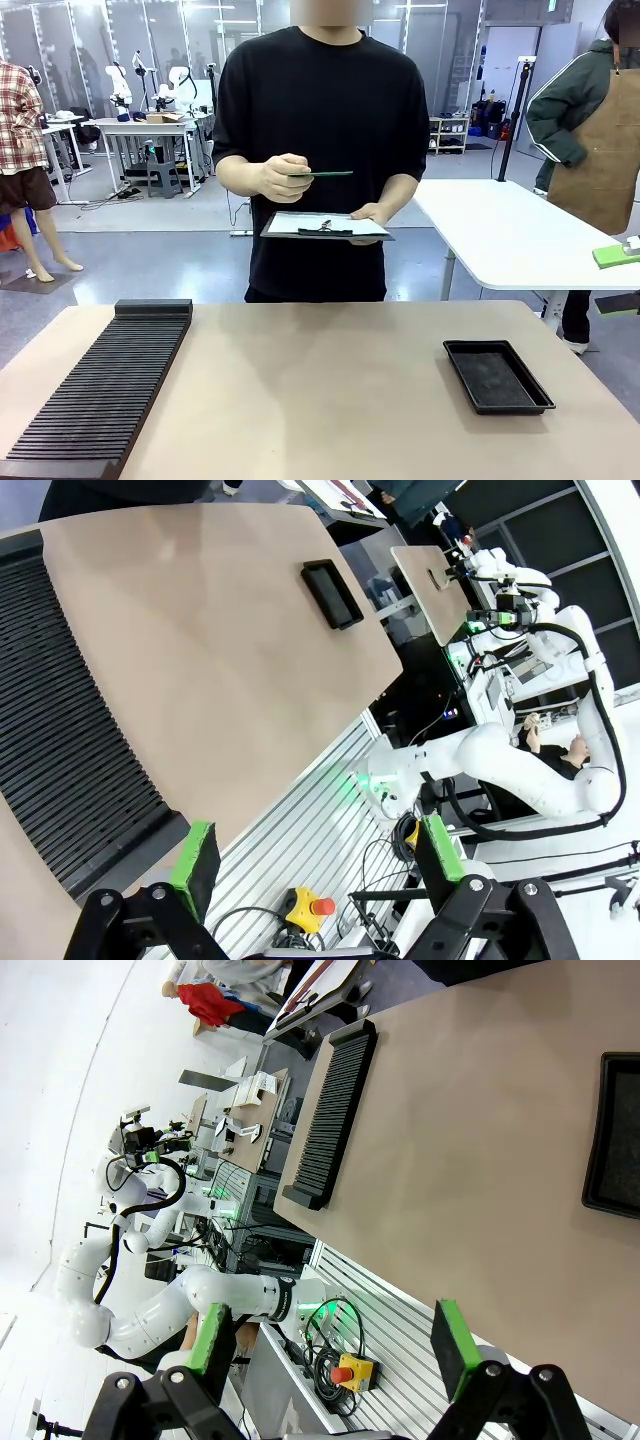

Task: Inspect the PCB.
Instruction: Pick up the Blank PCB that the human is holding.

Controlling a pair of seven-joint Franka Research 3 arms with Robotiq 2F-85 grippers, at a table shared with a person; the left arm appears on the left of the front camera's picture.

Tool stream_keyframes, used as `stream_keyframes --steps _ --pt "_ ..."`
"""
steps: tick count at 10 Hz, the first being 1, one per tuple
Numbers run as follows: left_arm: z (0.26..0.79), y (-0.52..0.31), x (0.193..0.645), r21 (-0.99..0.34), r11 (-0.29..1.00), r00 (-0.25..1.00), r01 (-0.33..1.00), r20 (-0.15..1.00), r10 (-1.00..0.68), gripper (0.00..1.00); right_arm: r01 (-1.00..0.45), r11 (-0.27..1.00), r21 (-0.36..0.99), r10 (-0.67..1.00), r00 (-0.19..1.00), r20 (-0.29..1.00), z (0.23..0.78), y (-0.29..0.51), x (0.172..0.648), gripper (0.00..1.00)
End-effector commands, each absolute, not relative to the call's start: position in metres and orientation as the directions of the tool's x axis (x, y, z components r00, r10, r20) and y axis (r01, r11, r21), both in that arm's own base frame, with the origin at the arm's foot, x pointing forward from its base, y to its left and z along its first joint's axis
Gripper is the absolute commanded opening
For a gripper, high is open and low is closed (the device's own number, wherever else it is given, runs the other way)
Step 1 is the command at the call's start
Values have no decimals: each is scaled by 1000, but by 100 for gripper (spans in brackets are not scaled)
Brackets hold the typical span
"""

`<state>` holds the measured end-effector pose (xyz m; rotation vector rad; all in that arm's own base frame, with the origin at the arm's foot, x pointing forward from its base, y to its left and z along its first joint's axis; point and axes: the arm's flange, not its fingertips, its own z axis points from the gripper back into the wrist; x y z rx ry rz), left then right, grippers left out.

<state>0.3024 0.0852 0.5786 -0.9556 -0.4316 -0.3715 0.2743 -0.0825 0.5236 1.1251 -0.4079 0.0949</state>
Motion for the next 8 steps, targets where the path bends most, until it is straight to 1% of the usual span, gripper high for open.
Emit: stream_keyframes --steps 1,8 --pt "582 84 301 -699 527 857 482 501 -119 100 -299 424 855 -127 915 383 523 -83 275 100" --pt "582 84 301 -699 527 857 482 501 -119 100 -299 424 855 -127 915 383 523 -83 275 100"
